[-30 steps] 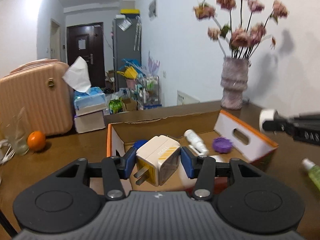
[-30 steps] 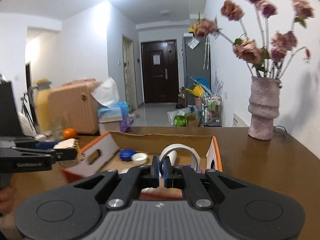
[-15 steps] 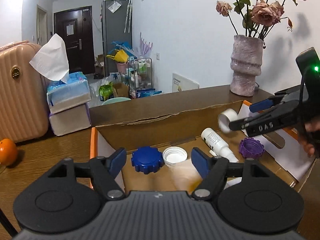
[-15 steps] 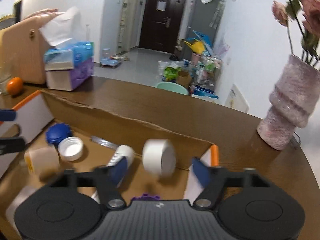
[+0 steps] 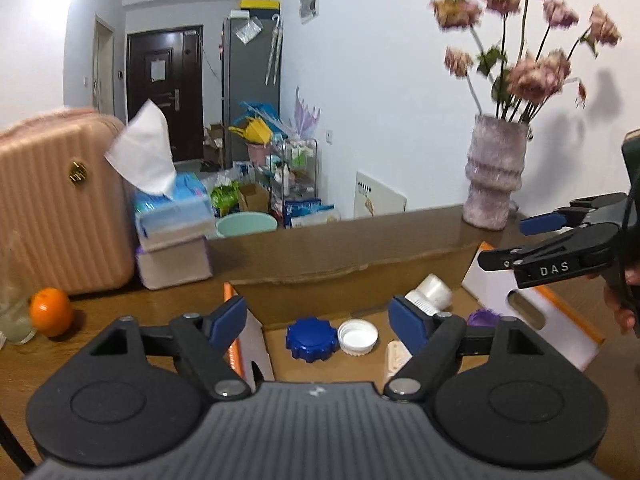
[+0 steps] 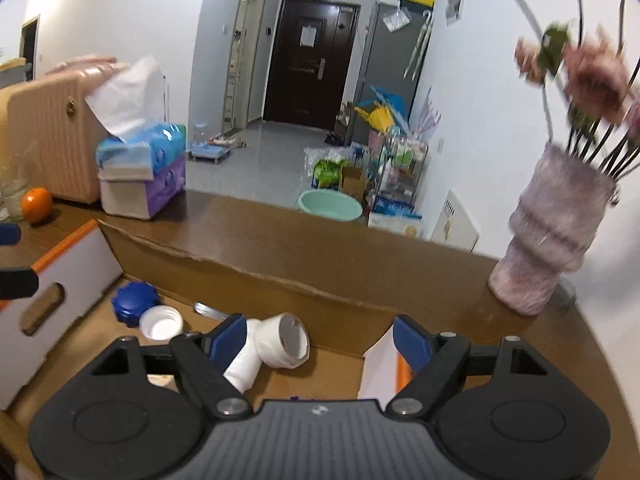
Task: Organize rigid objects
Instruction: 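Withdraw both tools from the box toward the lint brush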
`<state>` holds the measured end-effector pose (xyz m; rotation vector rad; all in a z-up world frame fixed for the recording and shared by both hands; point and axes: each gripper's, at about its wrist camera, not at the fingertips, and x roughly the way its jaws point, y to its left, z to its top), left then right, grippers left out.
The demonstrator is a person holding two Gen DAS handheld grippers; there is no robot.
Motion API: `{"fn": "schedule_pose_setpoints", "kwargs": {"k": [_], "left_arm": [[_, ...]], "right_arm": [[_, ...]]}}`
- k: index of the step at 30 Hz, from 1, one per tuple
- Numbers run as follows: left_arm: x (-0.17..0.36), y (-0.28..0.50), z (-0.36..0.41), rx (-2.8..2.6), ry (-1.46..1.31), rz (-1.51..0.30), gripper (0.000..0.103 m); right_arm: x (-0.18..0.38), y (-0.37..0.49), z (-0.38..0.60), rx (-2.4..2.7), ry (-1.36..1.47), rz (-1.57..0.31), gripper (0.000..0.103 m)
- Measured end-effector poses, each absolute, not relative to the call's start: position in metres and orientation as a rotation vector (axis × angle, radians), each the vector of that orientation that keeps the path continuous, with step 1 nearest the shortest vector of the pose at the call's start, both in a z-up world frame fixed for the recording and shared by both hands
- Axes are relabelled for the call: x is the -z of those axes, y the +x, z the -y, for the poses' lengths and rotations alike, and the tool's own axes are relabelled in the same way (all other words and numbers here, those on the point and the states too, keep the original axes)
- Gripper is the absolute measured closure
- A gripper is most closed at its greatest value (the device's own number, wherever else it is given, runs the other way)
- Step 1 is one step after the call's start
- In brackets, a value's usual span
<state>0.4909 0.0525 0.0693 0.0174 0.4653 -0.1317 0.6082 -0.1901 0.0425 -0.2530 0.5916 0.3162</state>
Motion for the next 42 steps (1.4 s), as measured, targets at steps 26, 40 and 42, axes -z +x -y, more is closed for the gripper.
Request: {"fn": "schedule_pose_setpoints", "kwargs": {"k": [26,40,42], "left_arm": [[-0.139,0.295,0.004,0.113,0.04,-0.184,0.0],[-0.102,0.188,-0.007,0.029,-0.059,-0.137,0.0],[-0.096,0.165,-0.014,0.036,-0.075,-0.121,0.0]], "right_arm": [[-0.126,0.399,0.21,-0.356,-0.233,-0.334,0.011],[-0.102,0.292,0.234,-0.369,-0.086,-0.306,0.004],[-0.093,0.273,0.241,-0.38,-0.045,-0.326,0.003]]}}
